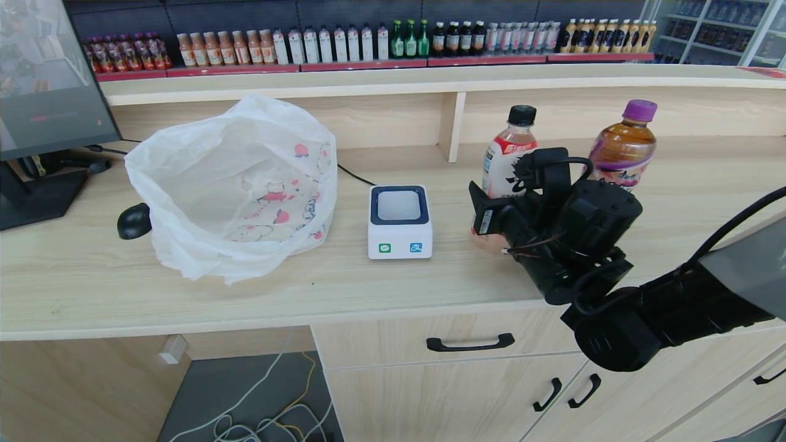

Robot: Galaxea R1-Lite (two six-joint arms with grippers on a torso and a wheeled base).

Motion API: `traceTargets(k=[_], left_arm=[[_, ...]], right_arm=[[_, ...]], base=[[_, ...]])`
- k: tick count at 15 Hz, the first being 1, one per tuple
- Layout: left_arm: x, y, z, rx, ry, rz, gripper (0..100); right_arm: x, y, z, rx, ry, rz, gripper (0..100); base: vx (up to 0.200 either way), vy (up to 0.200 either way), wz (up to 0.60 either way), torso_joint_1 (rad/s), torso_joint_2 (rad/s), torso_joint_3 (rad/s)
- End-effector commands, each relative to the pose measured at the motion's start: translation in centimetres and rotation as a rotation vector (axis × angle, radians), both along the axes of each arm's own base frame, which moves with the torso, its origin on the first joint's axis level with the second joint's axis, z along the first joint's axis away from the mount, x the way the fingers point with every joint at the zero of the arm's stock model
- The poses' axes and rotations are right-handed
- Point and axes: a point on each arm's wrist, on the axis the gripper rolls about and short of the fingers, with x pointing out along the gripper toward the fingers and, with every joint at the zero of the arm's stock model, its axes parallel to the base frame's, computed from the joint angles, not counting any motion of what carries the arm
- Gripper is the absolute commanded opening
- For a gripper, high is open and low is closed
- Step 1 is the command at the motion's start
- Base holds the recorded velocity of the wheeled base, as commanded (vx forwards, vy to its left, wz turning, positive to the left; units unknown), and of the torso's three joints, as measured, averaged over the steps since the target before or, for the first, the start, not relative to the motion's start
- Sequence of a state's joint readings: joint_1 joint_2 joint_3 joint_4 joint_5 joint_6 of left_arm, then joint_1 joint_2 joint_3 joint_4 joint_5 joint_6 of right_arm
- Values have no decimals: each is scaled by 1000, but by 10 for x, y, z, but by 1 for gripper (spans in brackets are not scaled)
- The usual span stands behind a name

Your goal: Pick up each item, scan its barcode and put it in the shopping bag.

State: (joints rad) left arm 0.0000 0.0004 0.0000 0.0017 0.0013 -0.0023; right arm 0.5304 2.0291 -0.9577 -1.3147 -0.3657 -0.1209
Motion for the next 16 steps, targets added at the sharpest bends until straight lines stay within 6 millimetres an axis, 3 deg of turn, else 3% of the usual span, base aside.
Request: traceTargets(k=[1, 9, 16], left_arm=[[0, 0, 0, -1, -1, 0, 100], [0, 0, 0, -1, -1, 0, 100], [0, 0, 0, -1, -1, 0, 100]], right_arm=[[0, 0, 0, 0, -1, 1, 0], [-14, 0, 19, 21, -40, 17, 0], [-62, -12, 37, 31, -62, 67, 0]], base=[[0, 0, 0, 0, 0, 0], [0, 0, 0, 0, 0, 0], [0, 0, 0, 0, 0, 0]])
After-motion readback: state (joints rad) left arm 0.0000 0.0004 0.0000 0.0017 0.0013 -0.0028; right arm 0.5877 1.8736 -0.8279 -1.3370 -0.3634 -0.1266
